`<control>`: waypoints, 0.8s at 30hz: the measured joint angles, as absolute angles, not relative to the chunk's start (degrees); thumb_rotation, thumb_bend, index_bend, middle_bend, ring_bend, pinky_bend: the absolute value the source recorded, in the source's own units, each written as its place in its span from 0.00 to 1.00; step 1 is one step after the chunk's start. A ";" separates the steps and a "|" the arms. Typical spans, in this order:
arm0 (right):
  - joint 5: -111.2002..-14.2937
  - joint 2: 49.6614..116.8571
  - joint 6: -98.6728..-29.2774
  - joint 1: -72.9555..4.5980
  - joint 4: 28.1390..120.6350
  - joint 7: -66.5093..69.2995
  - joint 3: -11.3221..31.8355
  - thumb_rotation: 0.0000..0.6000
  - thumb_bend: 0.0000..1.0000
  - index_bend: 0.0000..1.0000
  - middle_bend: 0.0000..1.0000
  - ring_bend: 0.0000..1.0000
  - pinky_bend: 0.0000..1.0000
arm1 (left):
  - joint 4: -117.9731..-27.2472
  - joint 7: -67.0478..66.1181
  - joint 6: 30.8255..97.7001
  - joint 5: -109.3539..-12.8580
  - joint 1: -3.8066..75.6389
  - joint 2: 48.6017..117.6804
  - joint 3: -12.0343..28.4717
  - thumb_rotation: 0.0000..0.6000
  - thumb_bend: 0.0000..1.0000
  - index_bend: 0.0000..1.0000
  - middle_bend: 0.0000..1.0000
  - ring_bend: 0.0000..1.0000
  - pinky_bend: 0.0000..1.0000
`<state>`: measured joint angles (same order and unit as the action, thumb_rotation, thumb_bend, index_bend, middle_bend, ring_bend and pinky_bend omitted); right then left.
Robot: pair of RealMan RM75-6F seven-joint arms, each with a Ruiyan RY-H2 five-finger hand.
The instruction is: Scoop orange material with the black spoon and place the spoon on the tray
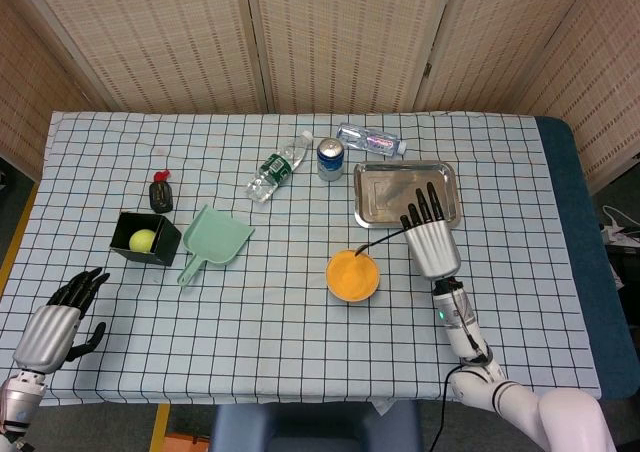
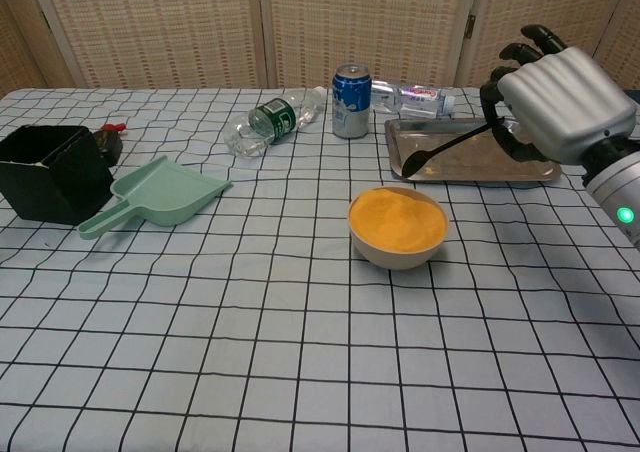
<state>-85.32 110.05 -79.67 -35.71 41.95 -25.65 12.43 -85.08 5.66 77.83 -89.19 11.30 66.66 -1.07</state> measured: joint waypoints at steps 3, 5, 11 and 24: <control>-82.66 110.86 -76.51 -37.27 39.92 -25.85 14.69 1.00 0.52 1.00 0.39 0.12 0.04 | -85.09 5.39 77.50 -89.24 11.47 66.81 -1.14 1.00 0.46 0.00 0.00 0.00 0.17; -81.19 111.65 -74.66 -38.55 37.59 -26.00 15.96 1.00 0.52 1.00 0.39 0.12 0.04 | -85.08 5.25 77.31 -89.26 11.57 66.91 -1.17 1.00 0.46 0.00 0.00 0.00 0.17; -77.46 114.91 -69.98 -42.08 28.04 -25.62 18.86 1.00 0.52 1.00 0.39 0.12 0.04 | -84.56 5.06 76.31 -88.35 11.85 67.21 -1.05 1.00 0.46 0.00 0.00 0.00 0.17; -68.79 123.16 -55.06 -51.52 9.62 -21.59 24.63 1.00 0.52 1.00 0.39 0.12 0.04 | -83.64 4.19 75.60 -86.70 12.10 67.97 -0.30 1.00 0.46 0.00 0.00 0.00 0.17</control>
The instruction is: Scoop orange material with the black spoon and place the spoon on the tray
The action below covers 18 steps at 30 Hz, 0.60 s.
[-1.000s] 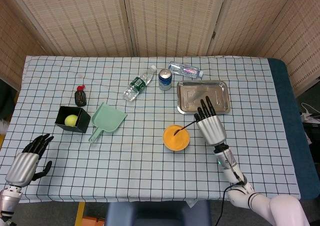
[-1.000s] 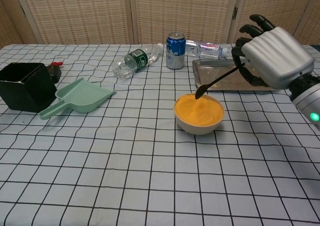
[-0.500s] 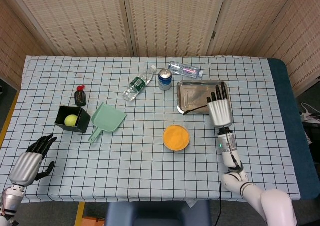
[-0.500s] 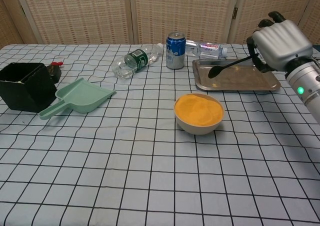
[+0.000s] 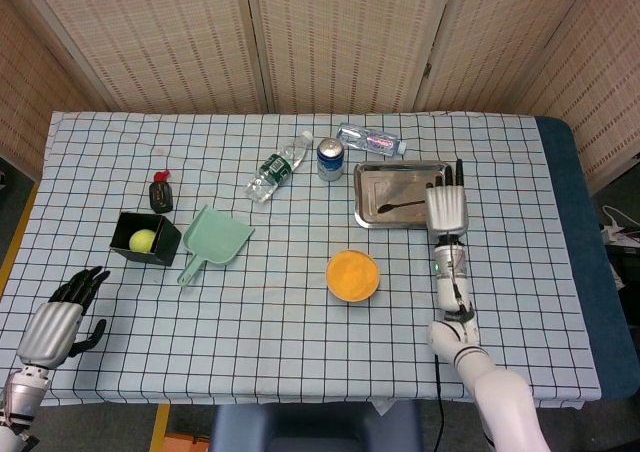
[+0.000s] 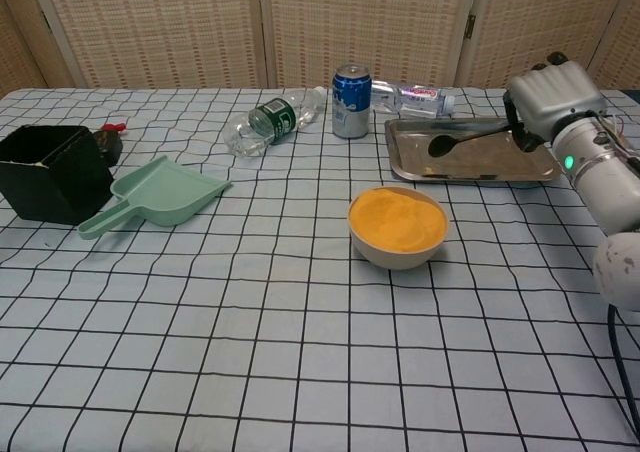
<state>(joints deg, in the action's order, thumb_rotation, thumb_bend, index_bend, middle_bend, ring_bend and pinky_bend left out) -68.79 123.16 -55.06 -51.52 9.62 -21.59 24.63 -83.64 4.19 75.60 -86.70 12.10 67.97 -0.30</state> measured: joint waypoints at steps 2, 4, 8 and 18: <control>-67.56 124.39 -53.57 -52.65 8.46 -20.64 25.55 1.00 0.52 1.00 0.39 0.12 0.04 | -83.55 4.09 75.39 -86.46 12.15 68.04 -0.24 1.00 0.46 0.00 0.00 0.00 0.17; -66.89 125.07 -52.67 -53.21 7.72 -20.08 25.95 1.00 0.52 1.00 0.39 0.12 0.04 | -83.43 4.02 75.18 -86.23 12.20 68.11 -0.18 1.00 0.46 0.00 0.00 0.00 0.17; -65.92 125.55 -50.96 -53.73 7.10 -19.96 26.48 1.00 0.52 0.86 0.38 0.11 0.04 | -83.24 4.07 74.93 -85.99 12.26 68.15 -0.15 1.00 0.46 0.00 0.00 0.00 0.17; -62.90 125.08 -48.35 -54.86 6.79 -22.15 28.30 1.00 0.52 0.18 0.17 0.01 0.01 | -83.25 4.23 75.06 -86.13 12.24 68.08 -0.20 1.00 0.46 0.00 0.00 0.00 0.17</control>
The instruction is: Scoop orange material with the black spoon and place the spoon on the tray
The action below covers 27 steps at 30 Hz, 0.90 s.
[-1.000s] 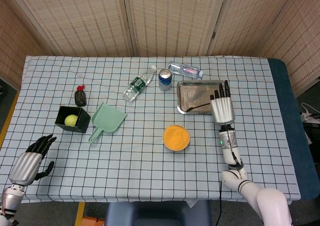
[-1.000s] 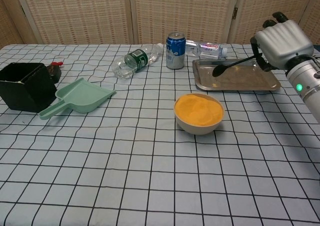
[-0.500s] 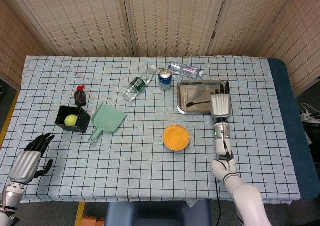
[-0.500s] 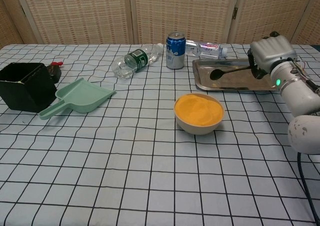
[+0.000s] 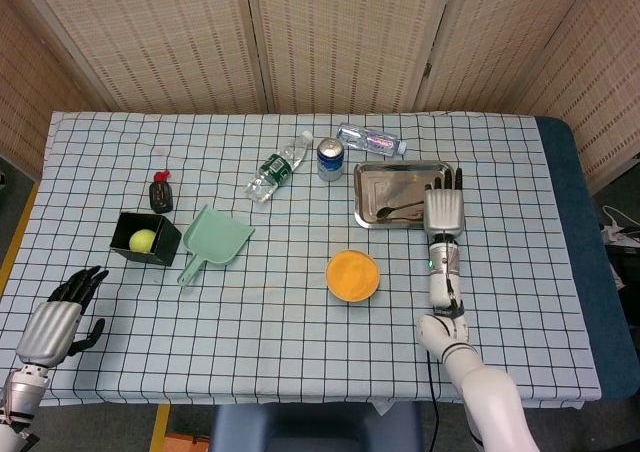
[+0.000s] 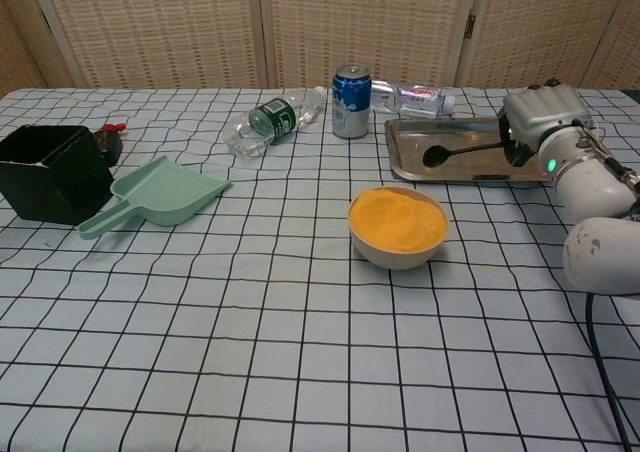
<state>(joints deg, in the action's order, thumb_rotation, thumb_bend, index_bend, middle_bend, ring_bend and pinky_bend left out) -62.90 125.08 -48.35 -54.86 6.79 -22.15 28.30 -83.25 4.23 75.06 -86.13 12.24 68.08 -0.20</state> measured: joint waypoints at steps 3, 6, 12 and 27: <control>-62.77 124.90 -48.39 -54.86 6.98 -22.12 28.35 1.00 0.51 0.10 0.16 0.00 0.01 | -83.27 4.21 75.09 -86.17 12.23 68.08 -0.22 1.00 0.46 0.00 0.00 0.00 0.17; -62.57 124.59 -48.42 -54.83 7.19 -22.15 28.37 1.00 0.49 0.00 0.12 0.00 0.00 | -83.32 4.16 75.19 -86.31 12.23 68.10 -0.25 1.00 0.46 0.00 0.00 0.00 0.17; -63.00 123.43 -50.98 -54.12 8.97 -19.05 27.81 1.00 0.45 0.00 0.10 0.00 0.00 | -83.58 4.19 75.58 -86.81 12.18 68.01 -0.38 1.00 0.46 0.00 0.00 0.00 0.17; -72.82 108.46 -68.52 -40.03 43.87 -11.50 17.22 1.00 0.22 0.00 0.00 0.00 0.00 | -85.32 3.90 77.91 -88.95 11.26 66.94 -1.26 1.00 0.46 0.00 0.00 0.00 0.17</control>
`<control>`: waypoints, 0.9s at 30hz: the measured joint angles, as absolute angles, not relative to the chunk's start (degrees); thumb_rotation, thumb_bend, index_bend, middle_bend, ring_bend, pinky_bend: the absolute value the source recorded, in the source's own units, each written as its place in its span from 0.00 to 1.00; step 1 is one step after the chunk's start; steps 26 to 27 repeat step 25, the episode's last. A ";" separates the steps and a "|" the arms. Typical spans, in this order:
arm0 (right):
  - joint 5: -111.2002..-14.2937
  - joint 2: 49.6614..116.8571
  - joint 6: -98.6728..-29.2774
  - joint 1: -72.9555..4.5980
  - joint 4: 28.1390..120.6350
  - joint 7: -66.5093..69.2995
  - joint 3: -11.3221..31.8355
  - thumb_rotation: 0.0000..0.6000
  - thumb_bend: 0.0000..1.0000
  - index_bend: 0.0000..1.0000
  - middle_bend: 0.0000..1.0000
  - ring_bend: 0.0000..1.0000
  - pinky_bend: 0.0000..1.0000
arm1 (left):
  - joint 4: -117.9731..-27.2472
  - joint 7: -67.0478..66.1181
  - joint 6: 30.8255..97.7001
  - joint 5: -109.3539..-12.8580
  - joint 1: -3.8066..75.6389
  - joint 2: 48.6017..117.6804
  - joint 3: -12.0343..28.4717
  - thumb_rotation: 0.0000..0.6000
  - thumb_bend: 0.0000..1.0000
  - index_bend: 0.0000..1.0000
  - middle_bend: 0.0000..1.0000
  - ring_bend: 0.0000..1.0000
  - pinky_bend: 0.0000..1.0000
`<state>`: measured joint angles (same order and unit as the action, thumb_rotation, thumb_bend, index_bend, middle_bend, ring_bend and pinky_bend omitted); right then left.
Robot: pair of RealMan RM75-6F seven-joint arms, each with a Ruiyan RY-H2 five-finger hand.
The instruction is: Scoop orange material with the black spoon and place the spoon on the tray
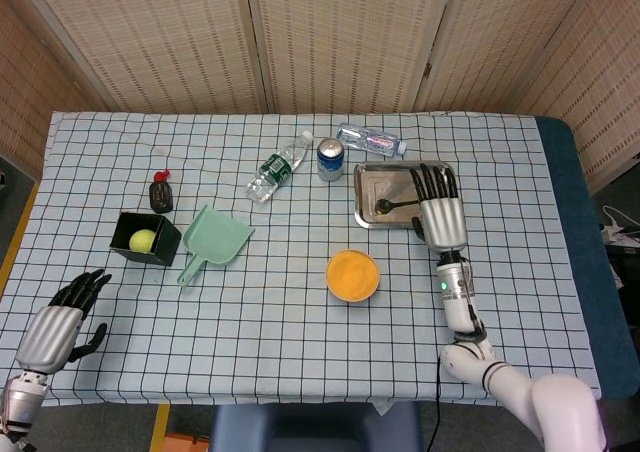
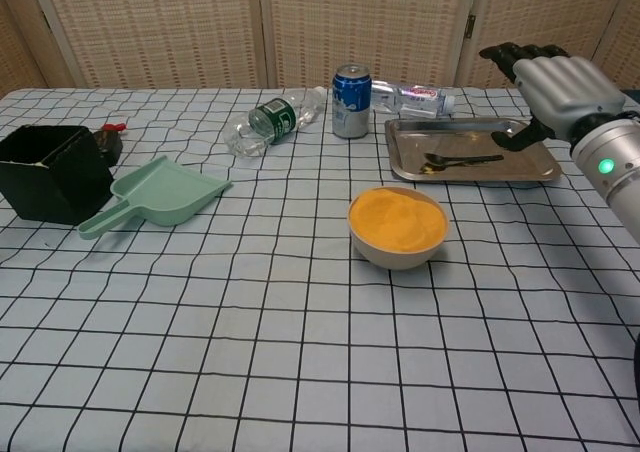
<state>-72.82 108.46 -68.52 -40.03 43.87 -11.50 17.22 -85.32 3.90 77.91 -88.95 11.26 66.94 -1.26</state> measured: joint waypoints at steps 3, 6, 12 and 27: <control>-74.78 101.44 -70.74 -36.37 59.92 -12.64 14.04 1.00 0.19 0.00 0.00 0.00 0.00 | -85.96 3.62 78.45 -89.46 11.05 66.62 -1.45 1.00 0.46 0.00 0.00 0.00 0.17; -76.70 93.57 -72.30 -32.61 76.31 -13.37 10.22 1.00 0.19 0.00 0.00 0.00 0.00 | -86.58 3.48 79.10 -90.06 10.80 66.22 -1.66 1.00 0.46 0.00 0.00 0.00 0.17; -81.58 76.46 -76.07 -23.05 100.61 -14.89 0.04 1.00 0.19 0.00 0.00 0.00 0.00 | -86.84 3.66 80.94 -91.00 10.21 65.90 -1.73 1.00 0.46 0.00 0.00 0.00 0.17; -88.10 79.10 -90.82 -9.60 91.75 -19.06 -3.51 1.00 0.20 0.00 0.00 0.00 0.00 | -85.67 1.16 83.34 -92.52 9.47 67.84 -1.46 1.00 0.46 0.00 0.00 0.00 0.16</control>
